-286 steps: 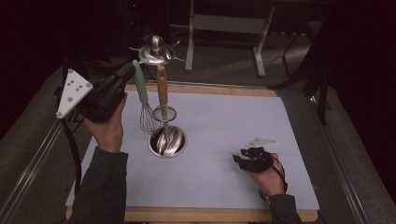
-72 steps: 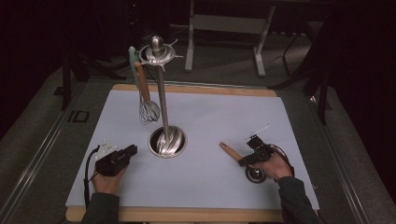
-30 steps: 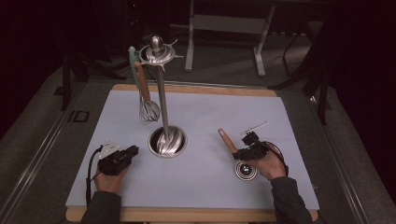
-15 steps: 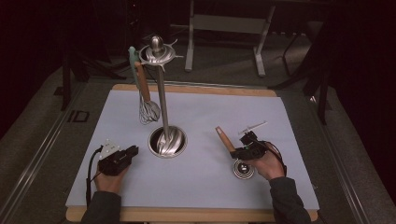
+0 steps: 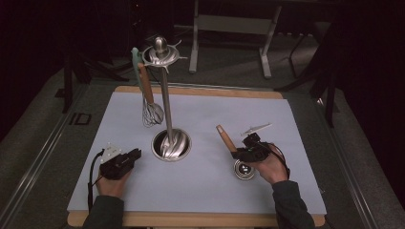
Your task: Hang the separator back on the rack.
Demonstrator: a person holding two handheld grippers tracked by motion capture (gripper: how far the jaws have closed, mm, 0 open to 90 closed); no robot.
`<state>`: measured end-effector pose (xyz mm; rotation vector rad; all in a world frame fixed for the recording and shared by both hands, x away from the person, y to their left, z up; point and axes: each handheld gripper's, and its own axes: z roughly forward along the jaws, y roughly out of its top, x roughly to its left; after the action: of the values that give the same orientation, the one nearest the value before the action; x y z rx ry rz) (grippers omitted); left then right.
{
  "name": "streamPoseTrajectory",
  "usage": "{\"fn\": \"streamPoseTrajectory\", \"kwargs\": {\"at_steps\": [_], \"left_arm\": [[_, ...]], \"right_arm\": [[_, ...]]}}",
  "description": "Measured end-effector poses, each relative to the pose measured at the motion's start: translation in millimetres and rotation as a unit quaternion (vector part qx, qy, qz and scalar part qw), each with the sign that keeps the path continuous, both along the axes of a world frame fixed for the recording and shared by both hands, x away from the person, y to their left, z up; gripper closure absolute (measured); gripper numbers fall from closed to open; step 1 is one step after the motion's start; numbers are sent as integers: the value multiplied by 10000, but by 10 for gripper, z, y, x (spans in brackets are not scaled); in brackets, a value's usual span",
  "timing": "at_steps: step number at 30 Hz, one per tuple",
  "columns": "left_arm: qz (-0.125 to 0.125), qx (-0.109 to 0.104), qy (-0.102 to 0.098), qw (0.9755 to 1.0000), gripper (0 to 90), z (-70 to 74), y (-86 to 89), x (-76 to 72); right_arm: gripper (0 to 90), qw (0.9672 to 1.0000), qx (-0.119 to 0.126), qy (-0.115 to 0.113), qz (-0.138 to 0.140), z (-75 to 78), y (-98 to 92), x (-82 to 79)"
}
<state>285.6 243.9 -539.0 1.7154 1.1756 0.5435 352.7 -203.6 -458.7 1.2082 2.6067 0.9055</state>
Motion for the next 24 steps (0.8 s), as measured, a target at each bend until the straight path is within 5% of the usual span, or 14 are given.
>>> {"fn": "streamPoseTrajectory", "kwargs": {"at_steps": [24], "left_arm": [[20, 229, 30, 9997, 723, -4, -45, 7]], "right_arm": [[711, 9988, 247, -399, 125, 223, 165, -81]]}}
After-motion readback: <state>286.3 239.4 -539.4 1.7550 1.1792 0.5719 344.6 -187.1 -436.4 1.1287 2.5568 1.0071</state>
